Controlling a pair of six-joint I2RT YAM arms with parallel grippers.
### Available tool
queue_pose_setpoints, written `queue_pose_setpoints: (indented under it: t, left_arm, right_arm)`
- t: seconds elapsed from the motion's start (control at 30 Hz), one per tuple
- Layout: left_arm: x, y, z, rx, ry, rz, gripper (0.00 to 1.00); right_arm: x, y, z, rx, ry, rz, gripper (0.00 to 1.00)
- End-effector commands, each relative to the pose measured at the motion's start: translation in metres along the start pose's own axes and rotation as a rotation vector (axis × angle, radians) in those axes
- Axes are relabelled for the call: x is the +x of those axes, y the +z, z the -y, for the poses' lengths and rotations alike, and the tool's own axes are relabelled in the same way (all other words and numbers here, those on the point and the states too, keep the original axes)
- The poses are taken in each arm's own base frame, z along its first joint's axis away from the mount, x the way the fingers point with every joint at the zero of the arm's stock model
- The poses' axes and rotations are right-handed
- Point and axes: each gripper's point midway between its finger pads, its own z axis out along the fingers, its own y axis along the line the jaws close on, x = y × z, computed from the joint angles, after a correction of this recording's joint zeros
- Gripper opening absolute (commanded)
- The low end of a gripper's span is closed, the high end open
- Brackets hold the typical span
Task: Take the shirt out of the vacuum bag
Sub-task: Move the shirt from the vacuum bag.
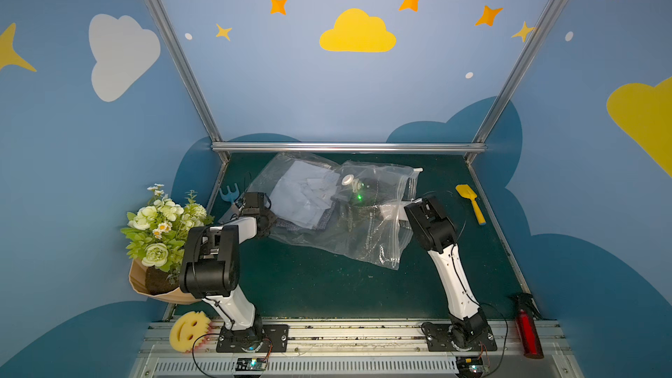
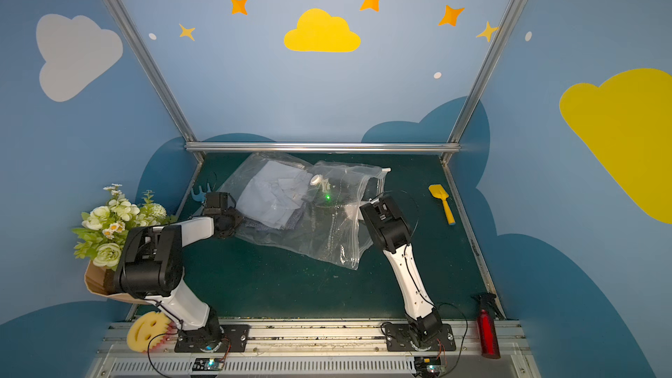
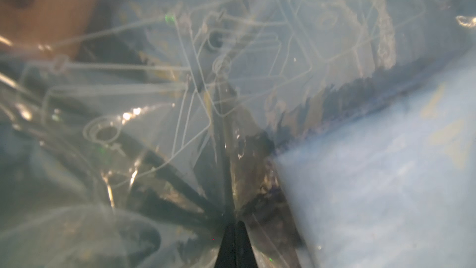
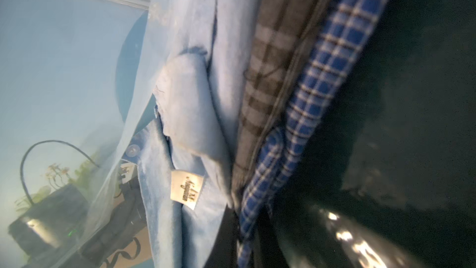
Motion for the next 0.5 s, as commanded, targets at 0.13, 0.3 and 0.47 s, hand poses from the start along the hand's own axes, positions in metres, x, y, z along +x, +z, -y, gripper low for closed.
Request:
queue_pose_setpoints:
  t: [0.13, 0.3, 0.47]
  left_arm:
    - [-0.005, -0.001, 0.001, 0.013, -0.008, 0.009, 0.04]
    - [-0.004, 0.002, 0.004, 0.02, -0.002, -0.003, 0.04]
    - [-0.003, 0.004, 0.005, 0.016, 0.004, -0.021, 0.03]
  right_arm:
    - [0.024, -0.039, 0.052, 0.184, 0.069, -0.052, 0.0]
    - [0.029, -0.054, 0.056, 0.203, 0.087, -0.055, 0.0]
    - [0.033, -0.063, 0.051, 0.212, 0.082, -0.072, 0.0]
